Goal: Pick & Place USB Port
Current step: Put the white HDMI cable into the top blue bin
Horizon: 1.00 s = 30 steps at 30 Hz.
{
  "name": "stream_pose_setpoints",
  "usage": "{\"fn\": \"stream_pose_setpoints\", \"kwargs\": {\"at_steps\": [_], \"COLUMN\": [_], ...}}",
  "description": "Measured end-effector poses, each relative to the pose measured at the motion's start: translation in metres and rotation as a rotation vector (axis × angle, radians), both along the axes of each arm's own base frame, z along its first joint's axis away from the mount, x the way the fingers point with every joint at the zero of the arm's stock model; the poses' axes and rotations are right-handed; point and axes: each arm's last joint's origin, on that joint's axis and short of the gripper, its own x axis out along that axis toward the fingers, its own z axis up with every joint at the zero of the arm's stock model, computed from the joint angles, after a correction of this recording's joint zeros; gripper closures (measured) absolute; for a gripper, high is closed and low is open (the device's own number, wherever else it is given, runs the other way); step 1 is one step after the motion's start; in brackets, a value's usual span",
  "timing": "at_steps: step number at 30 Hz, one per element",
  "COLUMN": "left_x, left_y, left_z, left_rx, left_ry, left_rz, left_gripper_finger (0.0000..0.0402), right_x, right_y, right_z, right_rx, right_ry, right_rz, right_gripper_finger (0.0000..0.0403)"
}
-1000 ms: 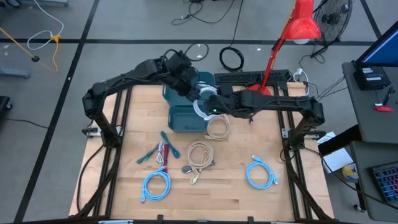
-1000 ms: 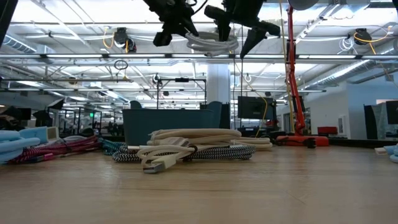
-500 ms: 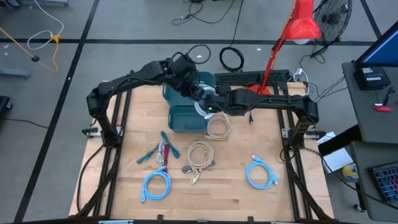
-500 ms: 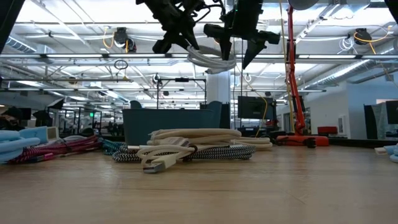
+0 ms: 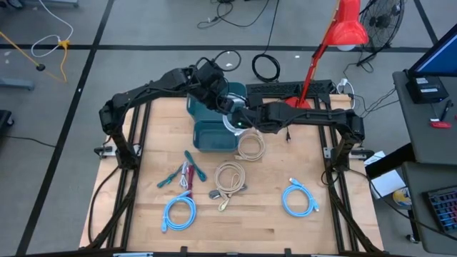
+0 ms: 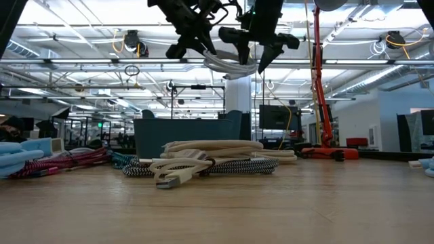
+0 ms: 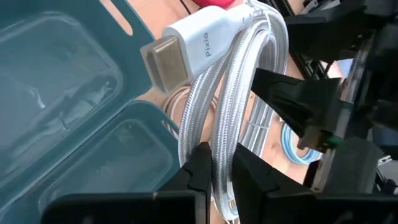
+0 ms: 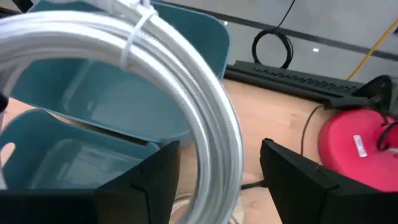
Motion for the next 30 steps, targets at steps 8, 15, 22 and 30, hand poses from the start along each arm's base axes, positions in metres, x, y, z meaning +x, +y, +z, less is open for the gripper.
{"fn": "stream_pose_setpoints", "kwargs": {"at_steps": [8,15,22,30], "left_x": [0.001,0.002,-0.018,-0.066], "left_y": [-0.003,-0.004,-0.003,-0.014], "left_z": [0.000,0.000,0.016,0.051], "left_rx": [0.006,0.001,0.025,0.128], "left_ry": [0.001,-0.003,-0.018,0.011], "left_rz": [-0.019,-0.034,-0.061,0.030], "left_gripper_finger": [0.0366,0.0366,0.0323,0.0285], "right_x": [0.001,0.002,0.002,-0.007], "right_y": [0.003,0.004,0.006,0.007], "right_z": [0.000,0.000,0.000,-0.004], "right_rx": [-0.020,-0.022,0.008,0.028], "right_ry": [-0.014,-0.007,-0.013,0.060], "right_rz": [-0.015,0.010,0.016,-0.026], "right_gripper_finger": [0.0230,0.0350,0.0349,0.0349]}}
